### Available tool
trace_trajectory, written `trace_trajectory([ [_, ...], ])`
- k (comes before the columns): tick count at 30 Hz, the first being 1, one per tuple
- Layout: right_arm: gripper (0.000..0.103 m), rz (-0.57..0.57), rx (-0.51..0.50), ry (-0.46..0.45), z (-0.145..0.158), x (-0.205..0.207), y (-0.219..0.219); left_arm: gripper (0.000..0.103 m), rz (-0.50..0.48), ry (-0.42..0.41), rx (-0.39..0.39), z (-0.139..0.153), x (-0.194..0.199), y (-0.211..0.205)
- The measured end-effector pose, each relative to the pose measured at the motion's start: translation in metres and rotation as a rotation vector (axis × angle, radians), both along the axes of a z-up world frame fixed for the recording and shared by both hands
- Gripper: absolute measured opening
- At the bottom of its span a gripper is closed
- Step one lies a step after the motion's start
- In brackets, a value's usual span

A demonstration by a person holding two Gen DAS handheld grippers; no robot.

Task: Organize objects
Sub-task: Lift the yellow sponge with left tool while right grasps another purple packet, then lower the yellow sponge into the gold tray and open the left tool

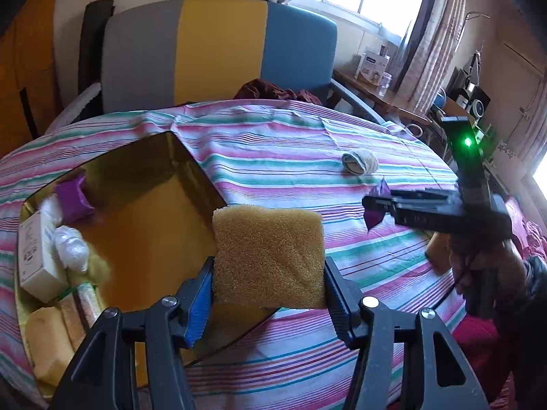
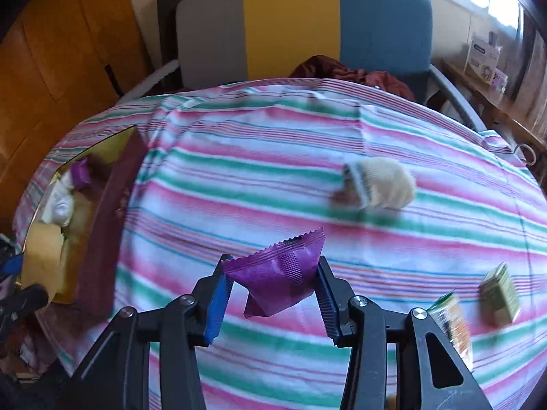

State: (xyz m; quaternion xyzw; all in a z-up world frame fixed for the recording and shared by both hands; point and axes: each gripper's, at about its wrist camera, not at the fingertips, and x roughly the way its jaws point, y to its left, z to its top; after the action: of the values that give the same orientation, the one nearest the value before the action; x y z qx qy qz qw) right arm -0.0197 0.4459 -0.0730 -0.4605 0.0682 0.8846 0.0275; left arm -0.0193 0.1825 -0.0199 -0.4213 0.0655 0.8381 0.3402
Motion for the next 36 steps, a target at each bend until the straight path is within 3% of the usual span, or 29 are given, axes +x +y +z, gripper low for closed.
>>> trace_trajectory([
  [7,0.047,0.003,-0.037,-0.013,-0.026,0.011,-0.014,0.059,0.088,0.017,-0.013,-0.001,0.001,-0.03],
  [11,0.047,0.003,-0.022,0.006,-0.026,0.011,-0.015,0.059,0.12,0.01,-0.022,-0.007,0.0,-0.041],
  [20,0.047,0.017,0.02,0.001,-0.031,0.008,-0.022,0.059,0.13,0.036,-0.026,-0.006,0.004,-0.046],
  [32,0.047,0.022,0.031,0.0,-0.032,0.007,-0.023,0.059,0.146,0.009,-0.016,-0.009,-0.003,-0.06],
  [36,0.047,0.026,0.042,-0.001,-0.032,0.007,-0.024,0.059,0.248,-0.016,0.027,-0.005,-0.025,-0.095],
])
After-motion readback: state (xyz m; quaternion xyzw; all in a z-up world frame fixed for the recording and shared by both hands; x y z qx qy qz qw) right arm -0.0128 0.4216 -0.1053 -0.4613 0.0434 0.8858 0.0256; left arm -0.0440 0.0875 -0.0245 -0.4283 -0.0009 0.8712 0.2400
